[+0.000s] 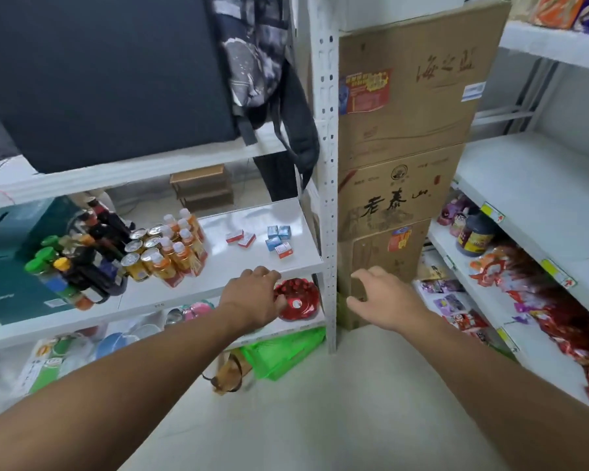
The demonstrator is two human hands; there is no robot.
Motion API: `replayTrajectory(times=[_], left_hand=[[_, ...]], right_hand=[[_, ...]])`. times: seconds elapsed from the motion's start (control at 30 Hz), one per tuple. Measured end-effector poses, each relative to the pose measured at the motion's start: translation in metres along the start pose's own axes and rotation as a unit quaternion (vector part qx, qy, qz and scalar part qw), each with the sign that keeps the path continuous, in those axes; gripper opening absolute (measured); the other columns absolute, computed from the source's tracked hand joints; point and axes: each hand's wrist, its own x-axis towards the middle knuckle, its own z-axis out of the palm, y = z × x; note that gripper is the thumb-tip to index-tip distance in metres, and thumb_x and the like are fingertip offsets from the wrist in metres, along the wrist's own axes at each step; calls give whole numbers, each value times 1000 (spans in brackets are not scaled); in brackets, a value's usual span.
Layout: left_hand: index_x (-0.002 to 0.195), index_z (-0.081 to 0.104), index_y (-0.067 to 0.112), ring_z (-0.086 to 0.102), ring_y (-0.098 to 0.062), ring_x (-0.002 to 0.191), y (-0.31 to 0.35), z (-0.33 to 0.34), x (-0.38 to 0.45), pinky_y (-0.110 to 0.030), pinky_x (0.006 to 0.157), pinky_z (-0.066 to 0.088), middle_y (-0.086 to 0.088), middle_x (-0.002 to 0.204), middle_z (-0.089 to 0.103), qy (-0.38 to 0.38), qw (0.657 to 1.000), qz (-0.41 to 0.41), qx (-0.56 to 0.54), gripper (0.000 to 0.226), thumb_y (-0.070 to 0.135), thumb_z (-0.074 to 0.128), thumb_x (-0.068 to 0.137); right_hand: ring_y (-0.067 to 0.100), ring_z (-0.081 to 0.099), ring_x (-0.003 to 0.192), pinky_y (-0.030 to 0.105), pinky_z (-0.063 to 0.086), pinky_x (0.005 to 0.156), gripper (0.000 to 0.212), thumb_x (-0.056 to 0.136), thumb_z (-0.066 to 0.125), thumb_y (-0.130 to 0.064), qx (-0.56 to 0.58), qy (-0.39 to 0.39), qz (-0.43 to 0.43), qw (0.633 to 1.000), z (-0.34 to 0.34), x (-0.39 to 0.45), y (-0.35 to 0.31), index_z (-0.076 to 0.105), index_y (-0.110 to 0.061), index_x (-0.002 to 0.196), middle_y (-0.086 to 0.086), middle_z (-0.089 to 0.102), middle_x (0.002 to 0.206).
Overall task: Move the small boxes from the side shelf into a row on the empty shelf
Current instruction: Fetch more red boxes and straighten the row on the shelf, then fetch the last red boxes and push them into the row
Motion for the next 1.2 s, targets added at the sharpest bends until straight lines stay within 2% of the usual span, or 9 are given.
replayTrajectory(times=[0.17,0.23,0.37,0.43,0.57,0.73,0.93,1.1,1.2], left_hand=[[159,44,29,50,-30,141,-73,8,-18,-50,110,50,-3,159,51,5,999,-23,-28,67,63,45,101],[156,46,27,51,-31,139,-101,11,-22,-49,108,50,-5,155,53,5,998,-38,-45,63,58,47,102],[158,45,24,50,-32,140,-149,23,-25,-49,109,50,-7,156,52,-7,998,-31,-61,63,46,53,100],[159,44,24,51,-33,139,-168,32,-26,-48,108,51,-7,156,52,-9,997,-25,-73,63,49,53,101],[154,49,28,55,-31,133,-198,48,-23,-49,104,53,-4,150,56,-11,996,-26,-90,62,58,48,100],[154,48,27,53,-31,135,-219,50,-4,-49,105,53,-4,152,55,-7,995,-31,-93,62,55,52,100],[157,46,28,53,-31,136,-220,50,33,-50,106,51,-4,153,54,-16,996,-43,-83,61,53,54,102],[159,44,27,50,-30,142,-215,34,76,-51,109,51,-4,158,51,-16,994,-71,-78,62,53,55,105],[160,43,26,51,-30,142,-211,26,104,-50,105,53,-4,160,51,-20,994,-81,-74,60,49,54,106]], right_hand=[[26,58,128,48,54,98,65,93,54,-62,-31,-31,-14,999,18,12,-72,48,-35,152,1,54,145],[27,56,133,47,52,103,63,95,57,-57,-41,-38,-19,998,27,18,-101,48,-33,153,2,52,149],[25,57,130,41,50,100,53,95,59,-50,-51,-46,-22,997,48,27,-150,54,-32,144,2,55,141],[26,58,128,42,51,100,55,93,59,-49,-51,-55,-21,997,58,33,-170,54,-31,145,3,56,136],[25,56,131,44,51,105,63,93,60,-52,-59,-64,-18,996,71,46,-198,50,-30,151,1,54,145],[23,57,130,43,50,108,61,92,62,-52,-58,-61,-25,996,78,74,-210,53,-29,148,0,57,144],[23,60,120,42,53,101,58,92,63,-52,-52,-82,-43,994,80,132,-207,55,-29,145,1,59,132],[24,57,131,46,51,107,63,93,63,-52,-37,-93,-84,991,79,196,-198,49,-31,151,0,55,146],[24,57,132,46,51,107,64,95,63,-51,-32,-103,-108,988,78,232,-190,47,-31,153,1,54,150]])
